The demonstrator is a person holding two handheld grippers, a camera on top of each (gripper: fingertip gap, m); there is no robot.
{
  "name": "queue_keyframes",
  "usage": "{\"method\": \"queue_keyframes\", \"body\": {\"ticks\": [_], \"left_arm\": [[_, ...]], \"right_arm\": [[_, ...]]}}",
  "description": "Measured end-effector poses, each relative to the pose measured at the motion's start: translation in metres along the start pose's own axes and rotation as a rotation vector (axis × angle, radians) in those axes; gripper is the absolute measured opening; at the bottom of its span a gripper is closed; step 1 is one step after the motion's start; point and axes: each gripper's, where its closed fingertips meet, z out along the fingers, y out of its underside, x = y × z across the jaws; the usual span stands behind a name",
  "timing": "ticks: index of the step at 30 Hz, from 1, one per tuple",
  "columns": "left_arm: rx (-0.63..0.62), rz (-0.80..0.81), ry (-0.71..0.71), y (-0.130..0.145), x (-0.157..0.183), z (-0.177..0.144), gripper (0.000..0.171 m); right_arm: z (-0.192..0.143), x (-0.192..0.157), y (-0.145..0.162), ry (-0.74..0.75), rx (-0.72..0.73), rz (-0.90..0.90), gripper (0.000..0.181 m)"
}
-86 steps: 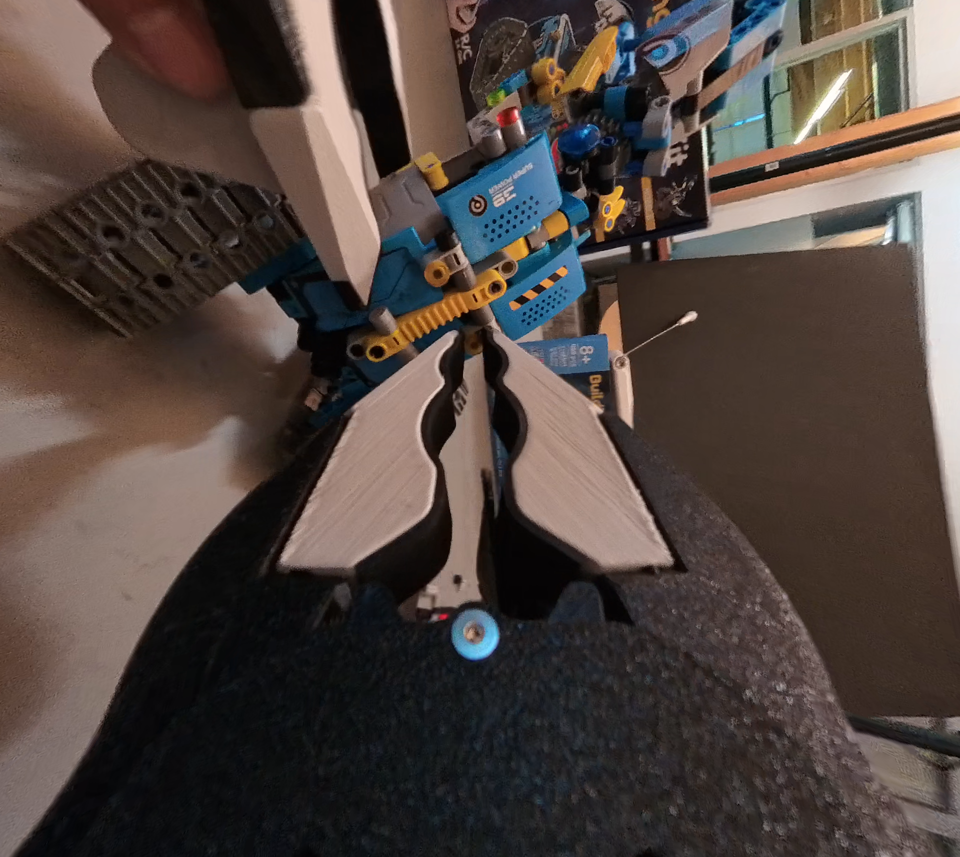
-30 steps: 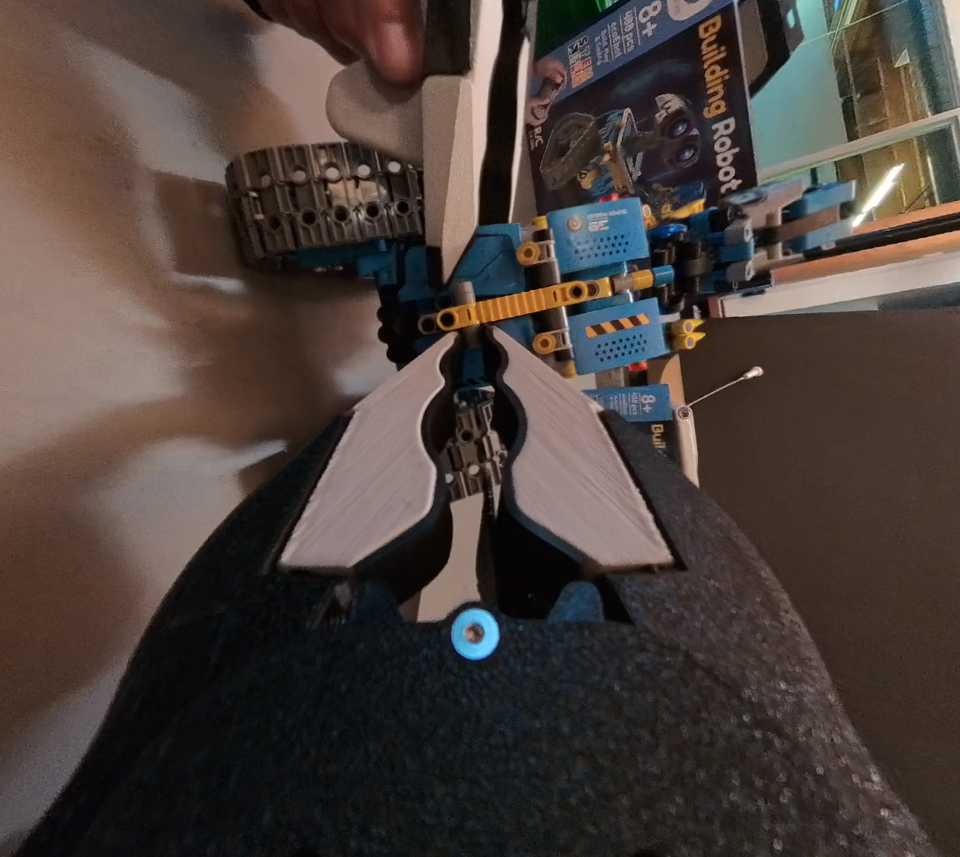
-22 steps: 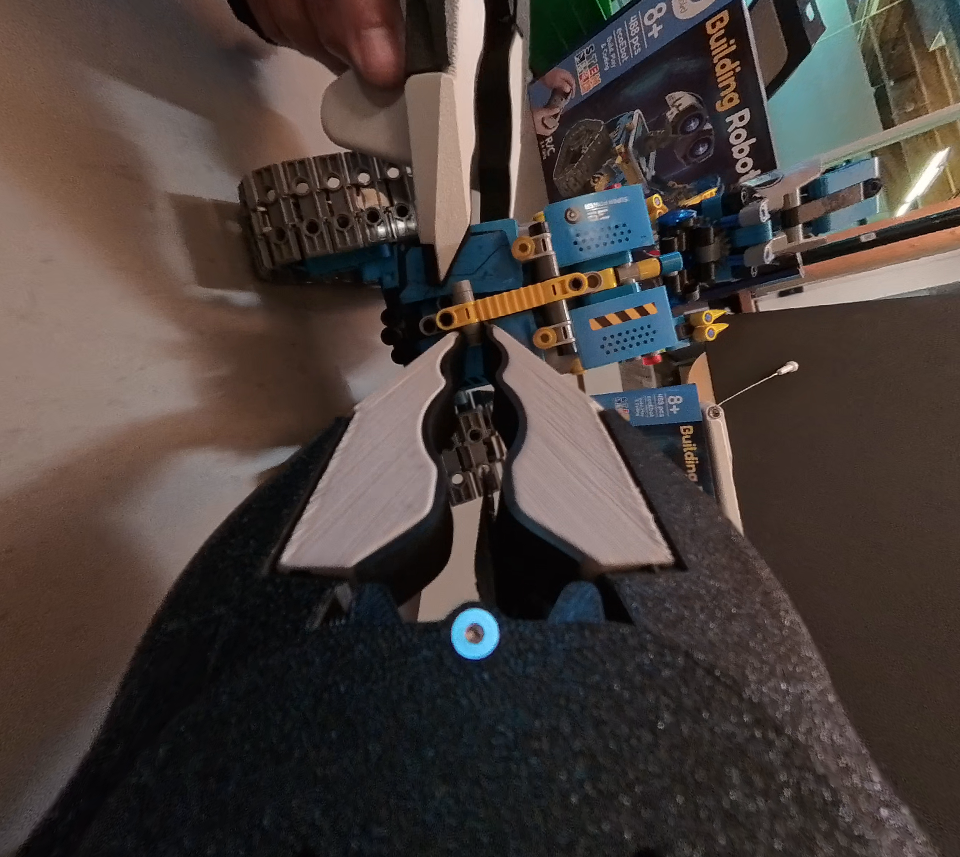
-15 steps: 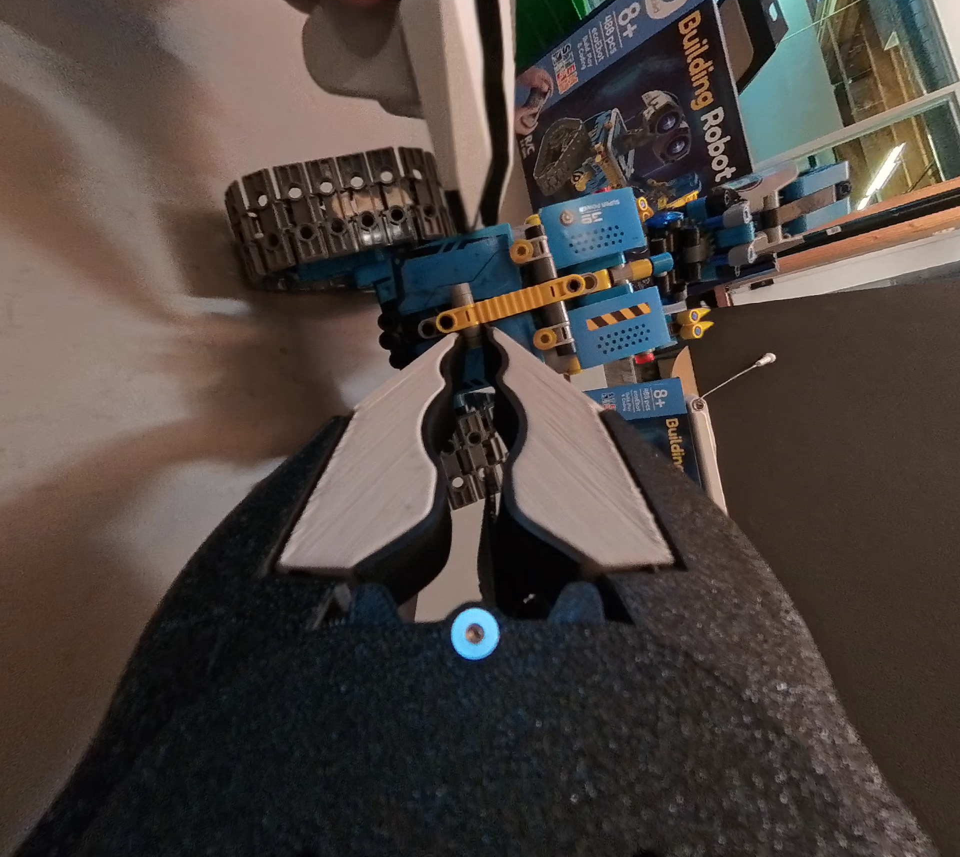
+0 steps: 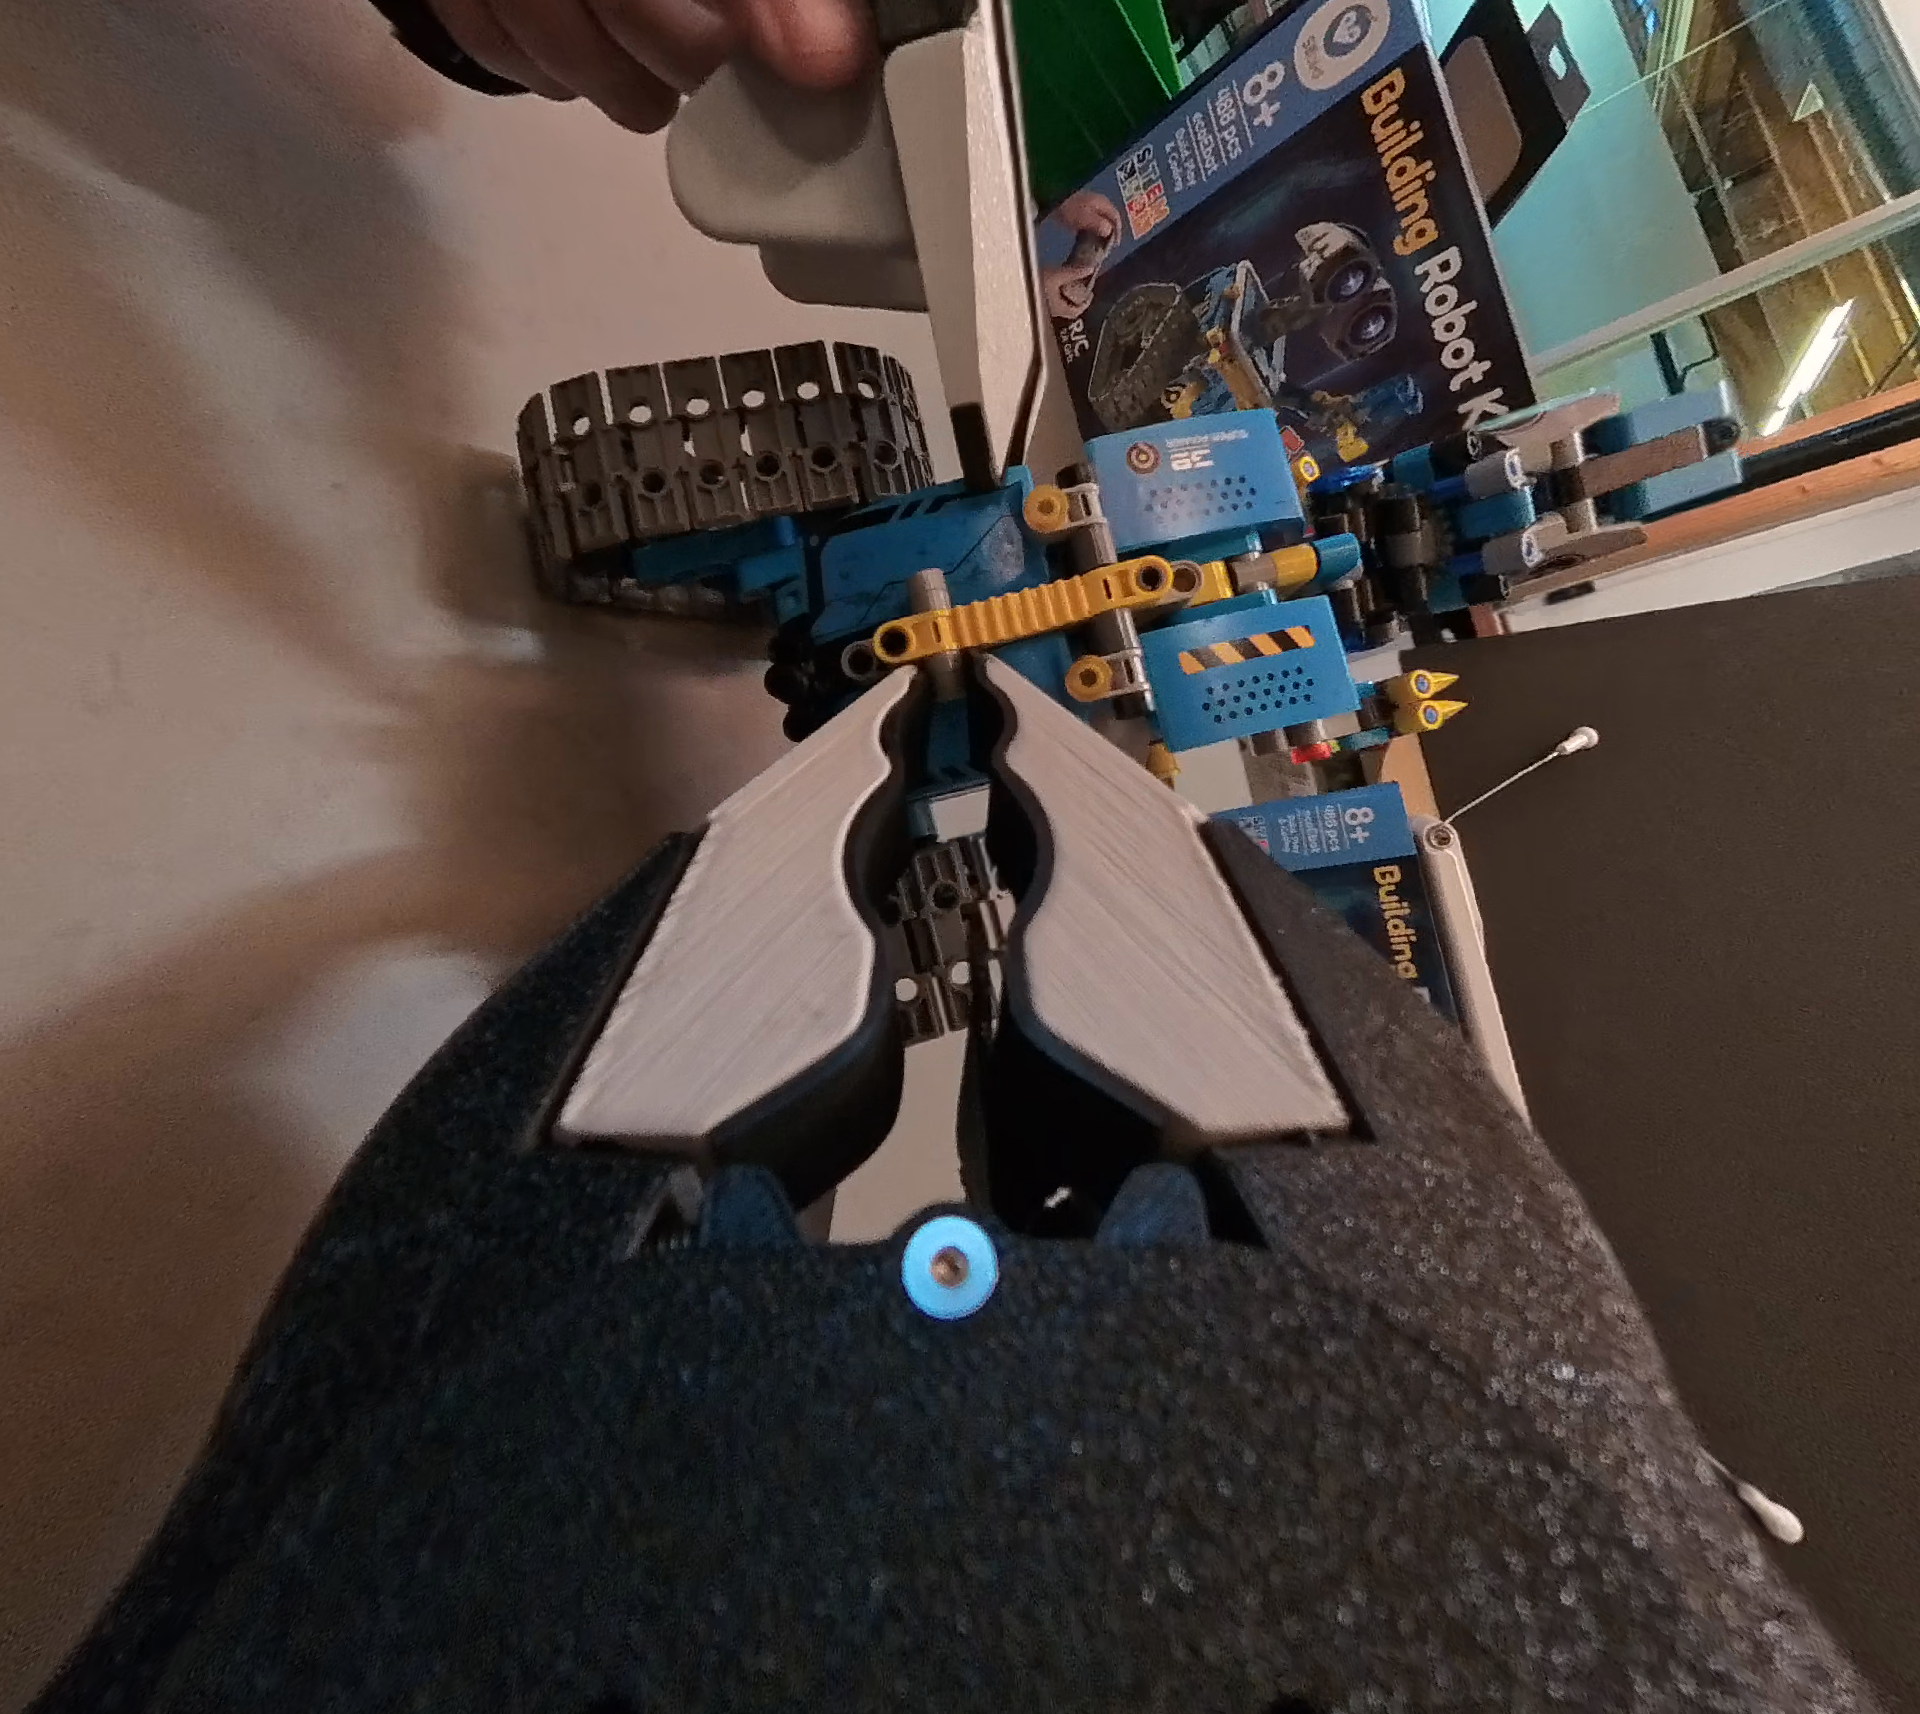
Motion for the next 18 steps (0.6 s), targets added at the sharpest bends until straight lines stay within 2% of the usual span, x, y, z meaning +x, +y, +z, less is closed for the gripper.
{"method": "queue_keyframes", "body": {"ticks": [2, 6, 9, 11, 18], "left_arm": [[0.006, -0.051, 0.030, 0.001, 0.002, 0.000, 0.021], [0.001, -0.071, 0.018, 0.002, 0.000, 0.002, 0.019], [-0.072, -0.092, 0.015, 0.015, -0.004, -0.001, 0.024], [-0.013, -0.140, 0.061, 0.005, 0.002, -0.004, 0.026], [0.009, -0.078, 0.045, -0.002, 0.010, 0.001, 0.017]], "right_arm": [[0.000, 0.000, 0.001, -0.003, 0.002, 0.012, 0.005], [-0.001, 0.000, 0.001, -0.002, 0.004, -0.001, 0.004], [-0.002, 0.000, 0.001, -0.010, 0.014, -0.005, 0.004], [-0.003, -0.001, 0.001, -0.017, 0.020, -0.001, 0.004], [-0.006, -0.003, 0.000, -0.044, 0.055, -0.006, 0.004]]}}
